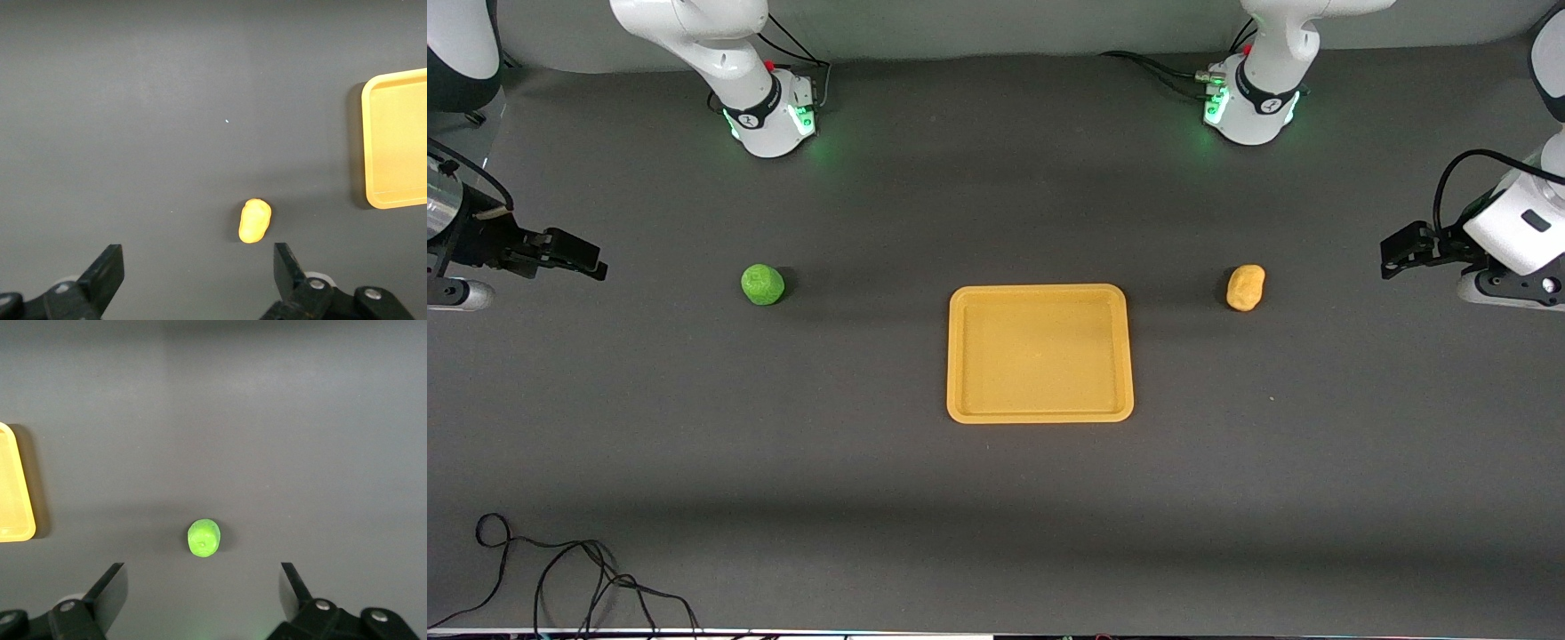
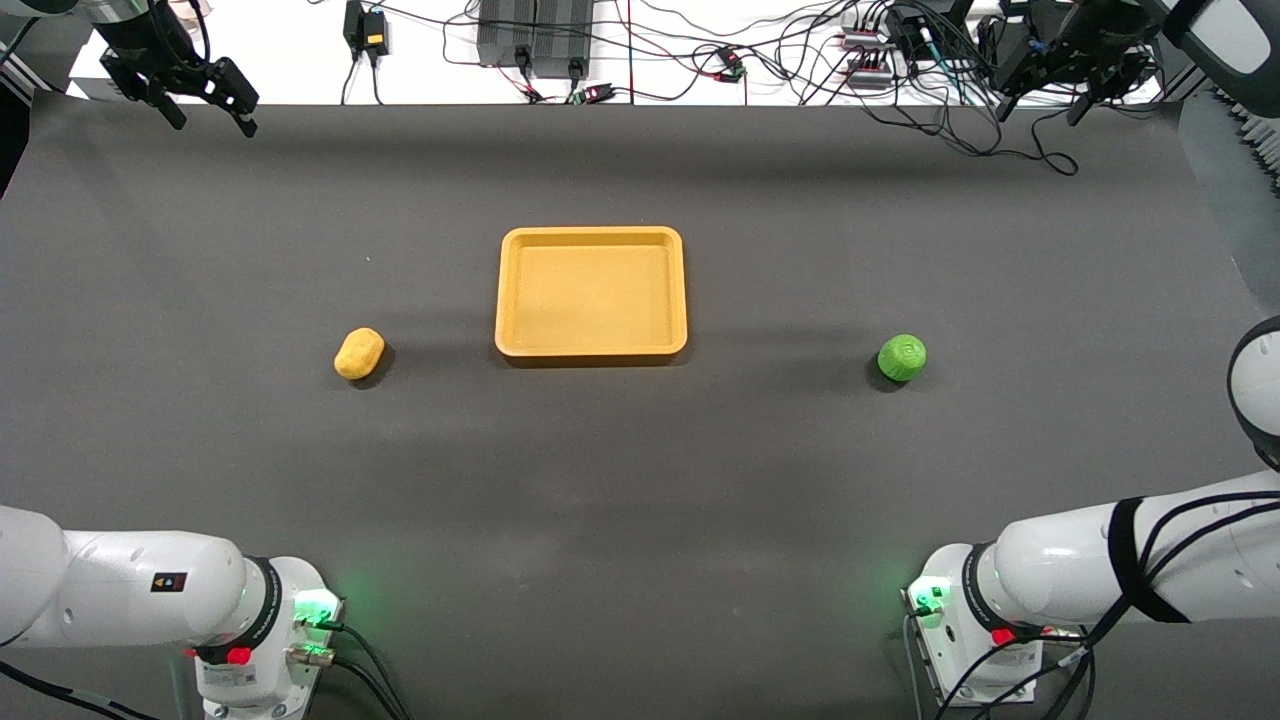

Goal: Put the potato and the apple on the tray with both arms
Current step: 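Move the left gripper toward the yellow potato, then grasp the yellow potato with the left gripper while the right gripper reaches the apple, then place the potato on the tray while the right gripper grasps the apple, then open the left gripper and withdraw it from the tray, then carry the green apple over the tray with the right gripper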

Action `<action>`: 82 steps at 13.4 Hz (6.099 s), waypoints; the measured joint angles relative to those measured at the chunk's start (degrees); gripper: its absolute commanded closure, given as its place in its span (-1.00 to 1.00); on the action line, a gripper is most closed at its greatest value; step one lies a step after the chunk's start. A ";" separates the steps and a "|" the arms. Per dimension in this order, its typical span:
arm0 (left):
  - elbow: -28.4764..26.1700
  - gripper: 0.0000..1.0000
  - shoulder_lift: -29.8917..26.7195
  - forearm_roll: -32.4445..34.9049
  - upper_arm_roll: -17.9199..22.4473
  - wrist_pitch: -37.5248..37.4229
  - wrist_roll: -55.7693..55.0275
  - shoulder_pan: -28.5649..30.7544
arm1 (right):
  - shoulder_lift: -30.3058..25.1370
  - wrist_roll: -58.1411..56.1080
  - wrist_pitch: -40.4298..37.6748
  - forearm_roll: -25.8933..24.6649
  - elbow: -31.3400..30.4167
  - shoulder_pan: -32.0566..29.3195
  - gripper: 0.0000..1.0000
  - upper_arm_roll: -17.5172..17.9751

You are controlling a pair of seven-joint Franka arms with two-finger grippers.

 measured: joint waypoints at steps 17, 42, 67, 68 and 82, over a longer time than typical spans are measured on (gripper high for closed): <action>-31.45 -0.78 7.34 -3.94 -0.86 16.68 12.89 -3.27 | -4.92 0.03 2.79 0.48 -7.74 3.44 -1.00 0.42; -0.39 0.44 35.55 -19.85 -5.04 26.68 -34.36 -24.13 | 4.78 -0.02 79.34 0.50 -63.92 8.08 -1.00 -1.44; 4.55 -0.99 4.50 -0.95 4.69 0.28 -4.08 -4.27 | 6.97 2.92 6.44 0.69 2.65 13.44 -0.14 -0.97; 2.23 -0.99 1.90 -0.95 4.71 0.33 -2.70 -3.13 | 10.22 5.53 6.17 0.77 6.47 15.66 -0.14 -0.87; -12.90 -0.99 -11.65 -0.18 4.00 4.02 -1.22 -3.00 | 47.84 51.13 20.33 0.62 33.68 48.87 -0.16 -0.69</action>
